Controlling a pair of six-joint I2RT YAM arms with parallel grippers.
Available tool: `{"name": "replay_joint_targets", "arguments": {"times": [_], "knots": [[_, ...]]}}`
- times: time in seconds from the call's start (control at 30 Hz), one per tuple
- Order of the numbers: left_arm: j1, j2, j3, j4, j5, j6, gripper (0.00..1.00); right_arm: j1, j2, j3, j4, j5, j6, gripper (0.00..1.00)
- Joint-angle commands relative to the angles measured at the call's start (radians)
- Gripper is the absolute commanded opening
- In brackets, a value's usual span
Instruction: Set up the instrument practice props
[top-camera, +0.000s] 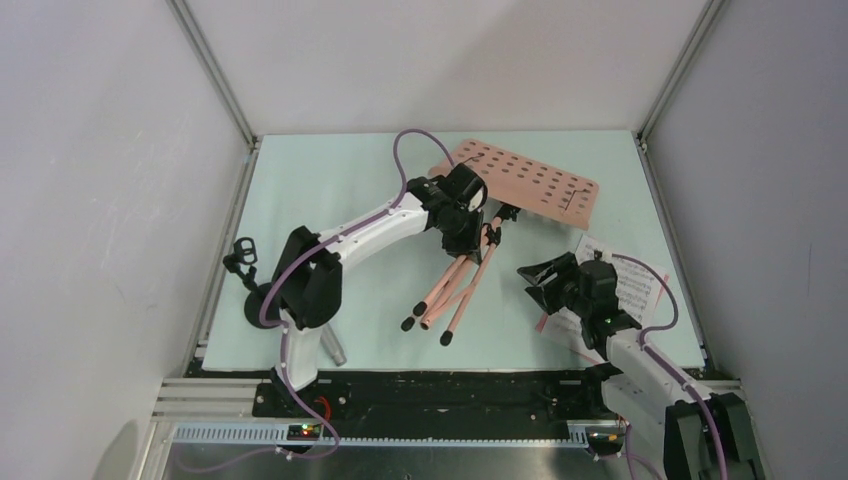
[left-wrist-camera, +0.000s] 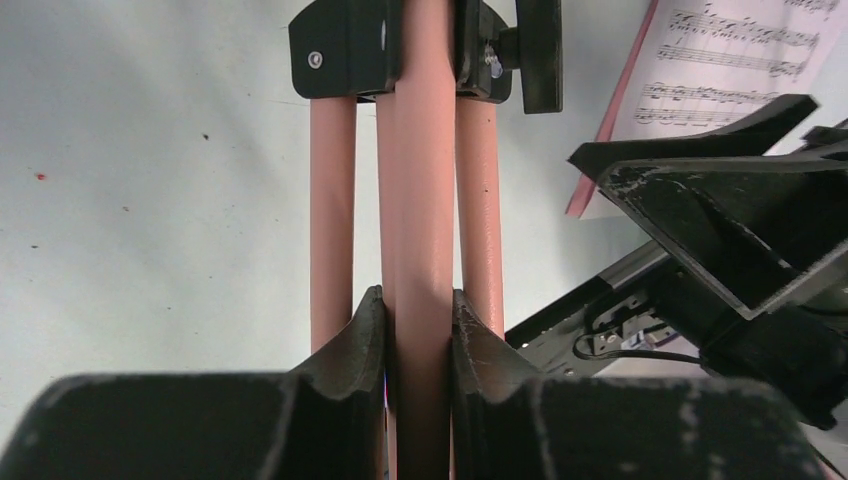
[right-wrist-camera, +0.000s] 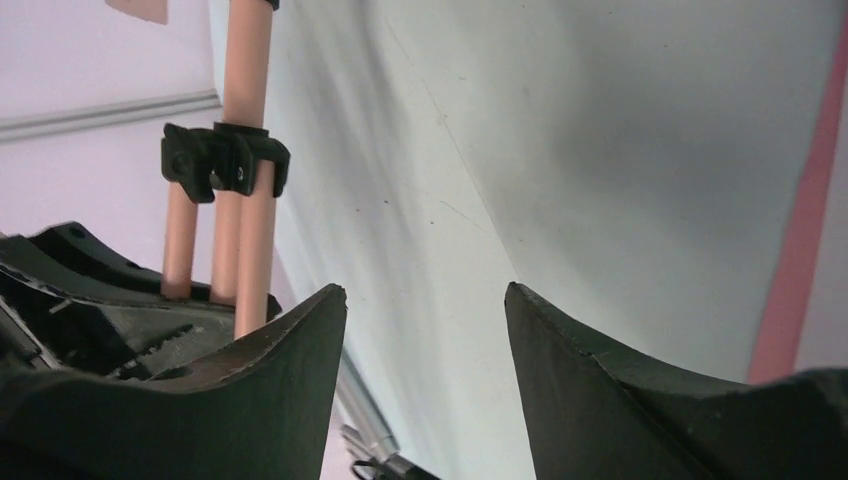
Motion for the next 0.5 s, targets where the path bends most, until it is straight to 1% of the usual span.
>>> {"name": "replay_joint_targets", "arguments": {"times": [0.0, 0.07, 0.13, 0.23, 0.3, 0.37, 0.4, 0.43, 0.47], "knots": [[-0.003, -0.127, 0.101, 0.105, 0.156, -0.042, 0.0, -0.004, 0.037, 0.01, 0.217, -0.012, 0.152, 0.65], [-0.003, -0.134, 0.101, 0.105, 0.159, -0.049, 0.0, 0.005, 0.095, 0.012, 0.298, -0.001, 0.187, 0.72], [0.0, -0.138, 0.1, 0.105, 0.166, -0.054, 0.0, 0.019, 0.169, 0.016, 0.391, 0.01, 0.22, 0.76], [0.001, -0.14, 0.095, 0.104, 0.166, -0.058, 0.0, 0.043, 0.307, 0.03, 0.526, 0.017, 0.266, 0.76], [0.002, -0.142, 0.091, 0.105, 0.163, -0.056, 0.0, 0.059, 0.388, 0.035, 0.622, 0.031, 0.308, 0.75], [0.002, -0.143, 0.088, 0.105, 0.159, -0.054, 0.0, 0.068, 0.457, 0.044, 0.694, 0.052, 0.324, 0.71], [0.001, -0.144, 0.088, 0.105, 0.156, -0.054, 0.0, 0.071, 0.494, 0.051, 0.722, 0.066, 0.326, 0.65], [0.002, -0.144, 0.086, 0.105, 0.154, -0.054, 0.0, 0.071, 0.509, 0.06, 0.77, 0.072, 0.33, 0.63], [0.001, -0.146, 0.086, 0.105, 0.153, -0.054, 0.0, 0.071, 0.532, 0.065, 0.781, 0.085, 0.331, 0.59]]}}
